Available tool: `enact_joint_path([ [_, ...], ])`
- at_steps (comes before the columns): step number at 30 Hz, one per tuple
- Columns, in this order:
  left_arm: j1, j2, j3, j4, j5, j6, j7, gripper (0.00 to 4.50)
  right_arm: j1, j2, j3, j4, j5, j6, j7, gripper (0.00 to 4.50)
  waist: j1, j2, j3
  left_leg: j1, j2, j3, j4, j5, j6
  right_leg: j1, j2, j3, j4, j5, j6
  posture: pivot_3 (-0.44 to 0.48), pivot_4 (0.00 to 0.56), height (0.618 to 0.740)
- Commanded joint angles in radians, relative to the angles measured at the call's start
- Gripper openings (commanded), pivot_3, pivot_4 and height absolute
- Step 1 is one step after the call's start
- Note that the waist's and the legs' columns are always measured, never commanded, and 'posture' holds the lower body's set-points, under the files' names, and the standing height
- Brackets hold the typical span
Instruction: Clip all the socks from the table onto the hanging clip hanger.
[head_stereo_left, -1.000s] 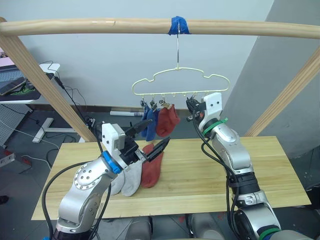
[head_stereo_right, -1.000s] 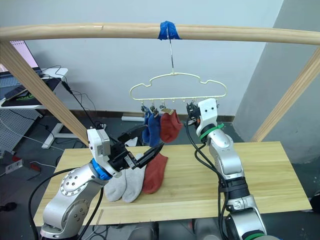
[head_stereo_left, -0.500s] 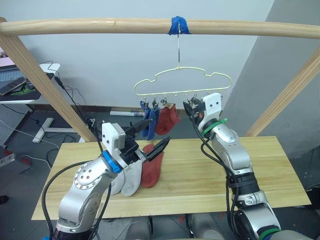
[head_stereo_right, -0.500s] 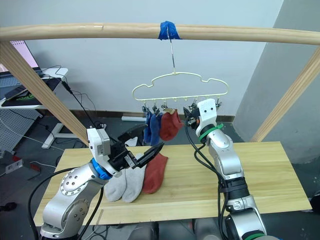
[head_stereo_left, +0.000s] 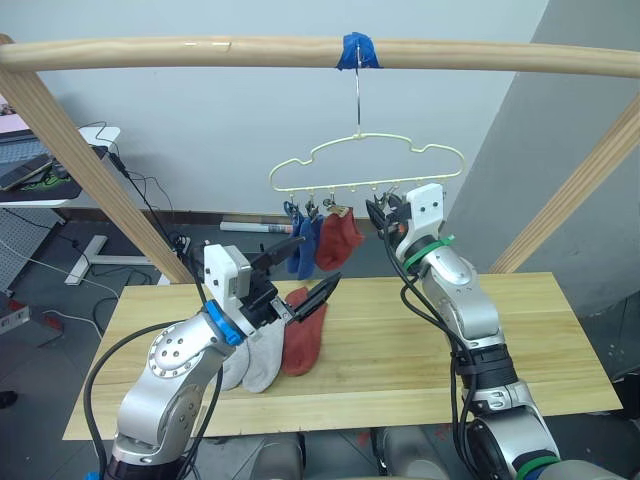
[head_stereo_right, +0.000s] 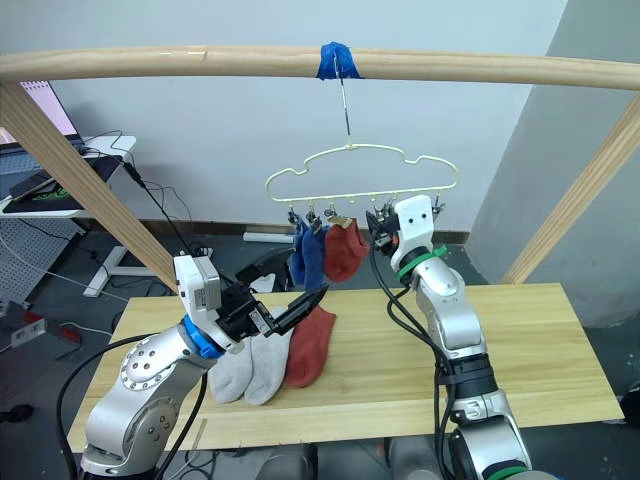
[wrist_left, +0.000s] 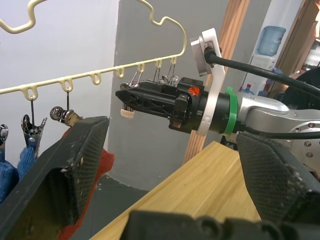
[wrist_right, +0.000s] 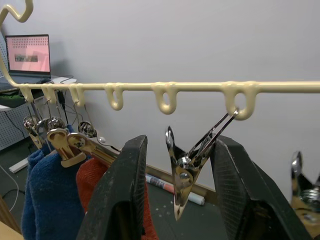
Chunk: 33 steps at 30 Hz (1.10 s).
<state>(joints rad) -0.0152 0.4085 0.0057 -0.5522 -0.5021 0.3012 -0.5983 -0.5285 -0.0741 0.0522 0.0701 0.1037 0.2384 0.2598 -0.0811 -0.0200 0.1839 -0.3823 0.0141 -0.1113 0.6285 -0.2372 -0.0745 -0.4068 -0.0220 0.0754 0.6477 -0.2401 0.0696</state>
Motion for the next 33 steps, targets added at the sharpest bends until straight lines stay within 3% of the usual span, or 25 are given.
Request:
enact_joint_path([
  [1,-0.006,0.004,-0.002,-0.049,0.001,-0.005,0.007,4.50,-0.025,0.000,-0.015,-0.015,0.003,-0.030,-0.008,1.90,0.000,0.000,0.000,0.000,0.000,0.000,0.000,0.000,0.000,0.000,0.000,0.000,0.000,0.000,0.000,-0.006,0.145,0.740],
  [17,-0.009,0.005,-0.004,-0.045,0.002,-0.007,0.003,4.50,-0.024,0.007,-0.014,-0.012,0.009,-0.027,-0.006,1.90,0.000,0.000,0.000,0.000,0.000,0.000,0.000,0.000,0.000,0.000,0.000,0.000,0.000,0.000,0.000,-0.010,0.148,0.740],
  [21,-0.010,0.004,-0.007,-0.043,0.005,-0.008,0.003,4.50,-0.020,0.003,-0.017,-0.014,0.013,-0.025,-0.001,0.65,0.000,0.000,0.000,0.000,0.000,0.000,0.000,0.000,0.000,0.000,0.000,0.000,0.000,0.000,0.000,-0.010,0.148,0.740],
  [24,-0.009,0.002,-0.008,-0.043,0.006,-0.009,0.003,4.50,-0.020,0.000,-0.021,-0.016,0.016,-0.022,0.001,0.11,0.000,0.000,0.000,0.000,0.000,0.000,0.000,0.000,0.000,0.000,0.000,0.000,0.000,0.000,0.000,-0.011,0.148,0.740],
  [33,0.005,0.033,-0.039,-0.015,0.083,-0.014,-0.001,4.50,-0.023,-0.044,-0.035,-0.072,0.088,0.098,0.086,0.03,-0.001,0.000,0.000,0.000,0.000,0.000,0.000,0.000,0.000,0.000,0.000,0.000,0.000,0.000,0.000,-0.025,0.156,0.740],
])
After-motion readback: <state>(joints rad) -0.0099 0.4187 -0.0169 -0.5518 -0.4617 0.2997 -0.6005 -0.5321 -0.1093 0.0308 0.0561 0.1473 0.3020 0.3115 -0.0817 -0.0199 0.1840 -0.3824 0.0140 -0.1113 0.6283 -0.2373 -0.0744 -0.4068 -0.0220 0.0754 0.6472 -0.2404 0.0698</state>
